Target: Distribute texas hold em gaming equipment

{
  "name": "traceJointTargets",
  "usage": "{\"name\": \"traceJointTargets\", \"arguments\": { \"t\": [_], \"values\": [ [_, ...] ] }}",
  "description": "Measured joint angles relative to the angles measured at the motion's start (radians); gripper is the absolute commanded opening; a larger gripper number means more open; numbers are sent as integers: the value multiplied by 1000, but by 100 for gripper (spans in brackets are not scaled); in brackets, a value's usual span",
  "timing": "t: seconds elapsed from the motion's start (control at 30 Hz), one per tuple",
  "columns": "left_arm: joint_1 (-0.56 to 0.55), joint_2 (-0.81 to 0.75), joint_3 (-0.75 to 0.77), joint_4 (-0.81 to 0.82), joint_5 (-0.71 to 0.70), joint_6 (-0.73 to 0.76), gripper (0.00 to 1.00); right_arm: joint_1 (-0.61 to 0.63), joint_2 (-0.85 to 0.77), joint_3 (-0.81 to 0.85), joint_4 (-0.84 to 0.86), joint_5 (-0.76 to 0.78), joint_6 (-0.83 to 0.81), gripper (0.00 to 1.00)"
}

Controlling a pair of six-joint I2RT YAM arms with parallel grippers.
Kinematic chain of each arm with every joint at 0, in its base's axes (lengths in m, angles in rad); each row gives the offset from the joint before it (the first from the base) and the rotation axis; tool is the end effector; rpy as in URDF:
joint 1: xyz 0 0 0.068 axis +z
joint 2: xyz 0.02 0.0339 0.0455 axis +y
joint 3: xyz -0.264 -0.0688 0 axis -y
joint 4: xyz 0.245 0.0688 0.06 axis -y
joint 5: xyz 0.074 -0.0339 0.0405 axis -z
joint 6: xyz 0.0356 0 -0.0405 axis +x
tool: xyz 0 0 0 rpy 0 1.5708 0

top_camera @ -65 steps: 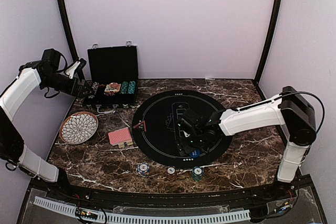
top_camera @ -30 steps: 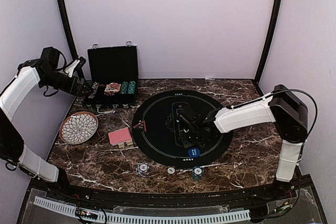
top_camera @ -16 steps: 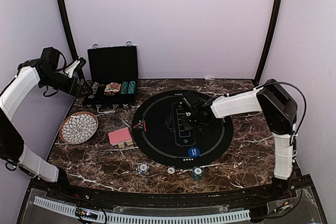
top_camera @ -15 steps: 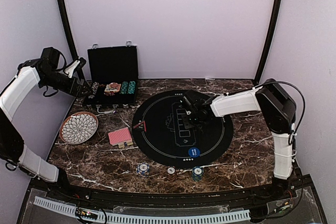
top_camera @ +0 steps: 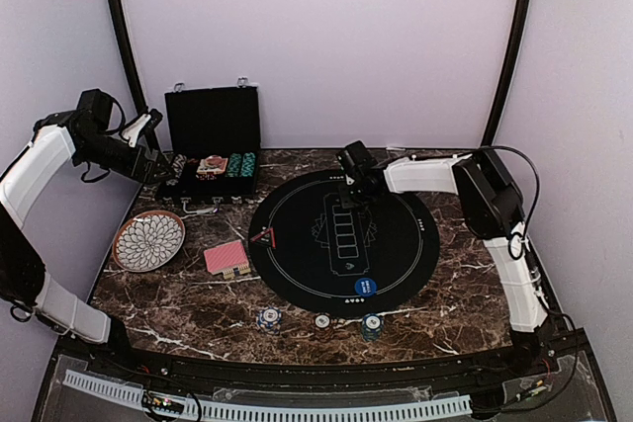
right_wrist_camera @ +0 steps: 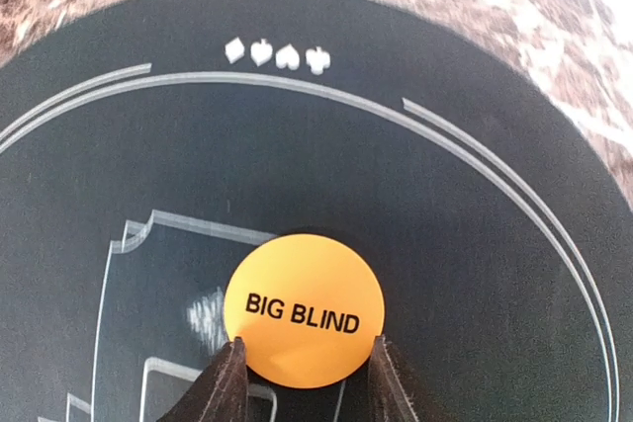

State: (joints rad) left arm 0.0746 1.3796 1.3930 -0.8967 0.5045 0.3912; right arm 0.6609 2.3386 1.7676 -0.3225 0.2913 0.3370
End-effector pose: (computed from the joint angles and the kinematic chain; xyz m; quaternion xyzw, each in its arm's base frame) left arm 0.2812 0.0038 0.3547 0.2268 0.8870 -0.1533 0.3718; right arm 0.4086 0.3048 0.1373 -0.1029 0.9288 0.0371 0.3541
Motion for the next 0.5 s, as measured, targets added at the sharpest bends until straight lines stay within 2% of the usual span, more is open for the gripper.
{"name": "traceJointTargets", "arguments": {
  "t": [0.27, 0.37, 0.5],
  "values": [
    [0, 0, 0, 0, -1, 10, 99, -19, 151, 264, -79, -23, -24, 44],
    [0, 0, 0, -1, -1, 11, 99, -26, 190, 338, -105, -35, -29, 57],
    [0, 0, 0, -2, -1, 14, 99, -27, 184, 340, -124, -51, -50, 73]
  ]
}}
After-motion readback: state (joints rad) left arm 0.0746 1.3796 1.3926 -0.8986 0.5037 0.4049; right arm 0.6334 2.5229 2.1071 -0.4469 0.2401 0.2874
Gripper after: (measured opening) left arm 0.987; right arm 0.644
